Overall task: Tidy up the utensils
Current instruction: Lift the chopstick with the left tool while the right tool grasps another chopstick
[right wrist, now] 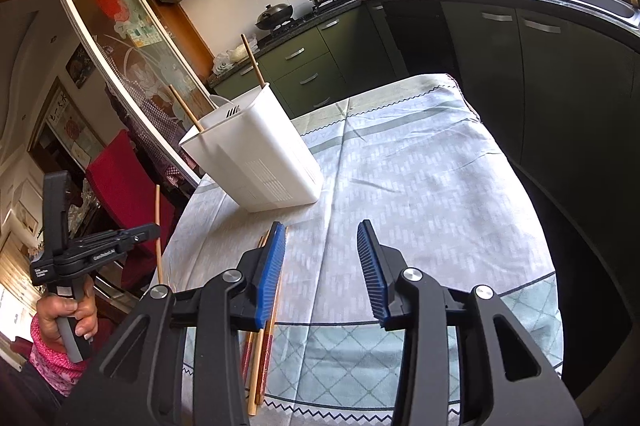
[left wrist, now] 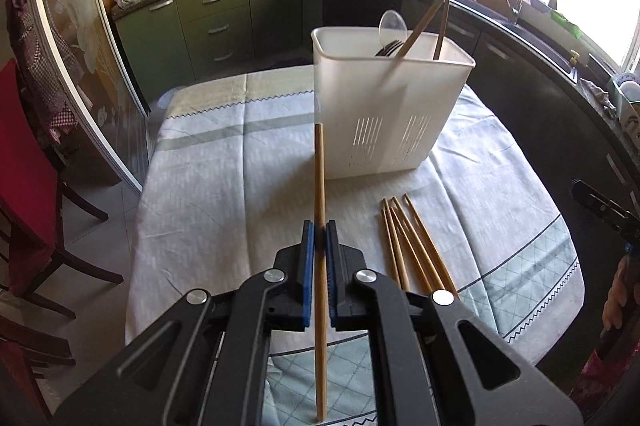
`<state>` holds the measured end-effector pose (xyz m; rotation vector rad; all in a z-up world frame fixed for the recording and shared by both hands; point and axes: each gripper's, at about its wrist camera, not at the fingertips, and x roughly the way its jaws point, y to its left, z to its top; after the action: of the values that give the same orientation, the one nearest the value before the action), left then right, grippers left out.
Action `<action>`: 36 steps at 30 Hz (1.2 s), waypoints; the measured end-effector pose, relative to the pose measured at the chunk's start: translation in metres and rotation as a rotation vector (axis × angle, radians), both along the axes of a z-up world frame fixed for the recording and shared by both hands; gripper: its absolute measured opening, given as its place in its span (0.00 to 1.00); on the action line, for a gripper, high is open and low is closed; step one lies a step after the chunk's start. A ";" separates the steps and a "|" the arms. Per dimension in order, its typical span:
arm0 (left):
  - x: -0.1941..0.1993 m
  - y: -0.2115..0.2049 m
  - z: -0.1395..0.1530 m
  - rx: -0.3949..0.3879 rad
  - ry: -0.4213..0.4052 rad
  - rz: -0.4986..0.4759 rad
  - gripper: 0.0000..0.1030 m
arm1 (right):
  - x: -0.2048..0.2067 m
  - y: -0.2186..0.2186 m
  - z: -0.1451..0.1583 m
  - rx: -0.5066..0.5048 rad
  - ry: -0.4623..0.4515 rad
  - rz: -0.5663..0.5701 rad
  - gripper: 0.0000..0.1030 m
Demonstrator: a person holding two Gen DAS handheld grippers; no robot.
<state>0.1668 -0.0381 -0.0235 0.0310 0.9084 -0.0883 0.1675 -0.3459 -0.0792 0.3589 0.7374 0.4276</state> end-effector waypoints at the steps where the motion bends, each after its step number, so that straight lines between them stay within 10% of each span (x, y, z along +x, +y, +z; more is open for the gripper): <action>1: -0.008 0.004 0.004 -0.012 -0.022 0.000 0.05 | 0.001 0.004 -0.001 -0.009 0.003 0.007 0.37; 11: -0.062 0.023 0.028 -0.042 -0.223 0.002 0.05 | 0.018 0.053 -0.014 -0.131 0.062 0.101 0.39; 36: -0.050 0.044 0.046 -0.117 -0.286 -0.014 0.05 | 0.090 0.186 -0.090 -0.518 0.245 0.278 0.18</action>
<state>0.1170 0.0061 0.0229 -0.0578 0.6163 -0.1460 0.2571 -0.1604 -0.1693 -0.1857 1.1104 0.4399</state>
